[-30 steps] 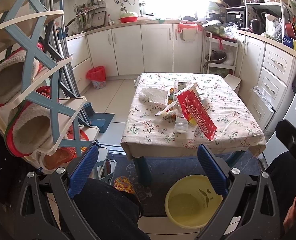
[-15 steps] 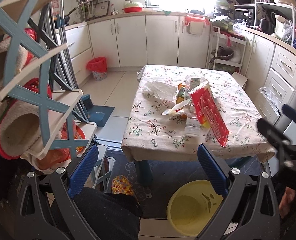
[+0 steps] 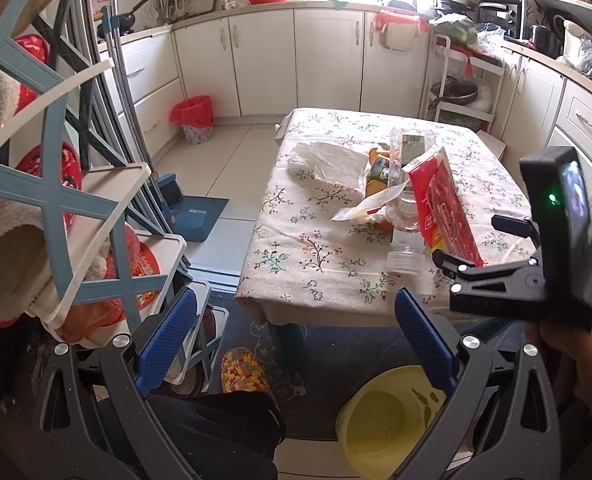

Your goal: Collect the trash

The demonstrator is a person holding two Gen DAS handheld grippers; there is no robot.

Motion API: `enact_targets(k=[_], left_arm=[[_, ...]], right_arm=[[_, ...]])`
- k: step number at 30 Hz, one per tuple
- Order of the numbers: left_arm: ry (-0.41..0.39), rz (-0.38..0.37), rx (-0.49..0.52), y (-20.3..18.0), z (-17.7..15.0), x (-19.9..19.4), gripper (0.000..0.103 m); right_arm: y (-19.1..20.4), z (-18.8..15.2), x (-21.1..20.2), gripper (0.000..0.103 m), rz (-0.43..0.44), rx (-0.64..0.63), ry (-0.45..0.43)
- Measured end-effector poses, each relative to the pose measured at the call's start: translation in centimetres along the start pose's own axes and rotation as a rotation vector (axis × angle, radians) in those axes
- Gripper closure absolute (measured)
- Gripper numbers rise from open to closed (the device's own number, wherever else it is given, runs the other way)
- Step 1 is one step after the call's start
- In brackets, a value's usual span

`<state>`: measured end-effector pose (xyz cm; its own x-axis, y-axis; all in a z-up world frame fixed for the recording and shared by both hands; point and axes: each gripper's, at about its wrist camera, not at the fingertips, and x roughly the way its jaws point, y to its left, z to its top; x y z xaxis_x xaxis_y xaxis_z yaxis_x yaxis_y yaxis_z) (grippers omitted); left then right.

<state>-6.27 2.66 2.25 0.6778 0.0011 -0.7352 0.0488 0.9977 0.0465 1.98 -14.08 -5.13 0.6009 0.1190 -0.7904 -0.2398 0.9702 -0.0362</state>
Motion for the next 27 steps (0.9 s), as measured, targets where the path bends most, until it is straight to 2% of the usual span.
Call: enact_targets(k=[1, 3, 4, 5, 9, 12, 17, 22, 27], left_arm=[[0.004, 0.001, -0.003, 0.0, 0.0, 0.2, 0.008], [0.012, -0.001, -0.009, 0.2, 0.0, 0.5, 0.008], [0.016, -0.001, -0.011, 0.2, 0.0, 0.7, 0.008], [0.02, -0.002, -0.01, 0.1, -0.1, 0.8, 0.008], [0.025, -0.001, 0.007, -0.5, -0.1, 1.0, 0.008], [0.029, 0.001, 0.022, -1.0, -0.1, 1.2, 0.008], [0.03, -0.017, 0.037, -2.0, 0.4, 1.3, 0.008], [-0.018, -0.109, 0.053, -4.4, 2.8, 2.0, 0.008], [-0.059, -0.128, 0.102, -7.5, 5.5, 4.0, 0.009]], right_arm=[[-0.6, -0.1, 0.2, 0.011, 0.033, 0.01, 0.014], [-1.5, -0.3, 0.5, 0.043, 0.113, 0.049, 0.045], [-2.2, -0.5, 0.5, 0.053, 0.163, 0.084, 0.061], [-2.8, -0.6, 0.5, 0.072, 0.191, 0.111, 0.068], [-4.0, -1.5, -0.7, 0.094, 0.266, 0.167, 0.053], [-4.5, -1.6, -1.9, 0.1, 0.281, 0.178, 0.014], [-6.2, -1.4, -3.8, 0.101, 0.301, 0.23, -0.051], [-7.7, -1.6, -4.8, 0.101, 0.332, 0.307, -0.09], [-9.0, -2.0, -4.9, 0.101, 0.366, 0.378, -0.105]])
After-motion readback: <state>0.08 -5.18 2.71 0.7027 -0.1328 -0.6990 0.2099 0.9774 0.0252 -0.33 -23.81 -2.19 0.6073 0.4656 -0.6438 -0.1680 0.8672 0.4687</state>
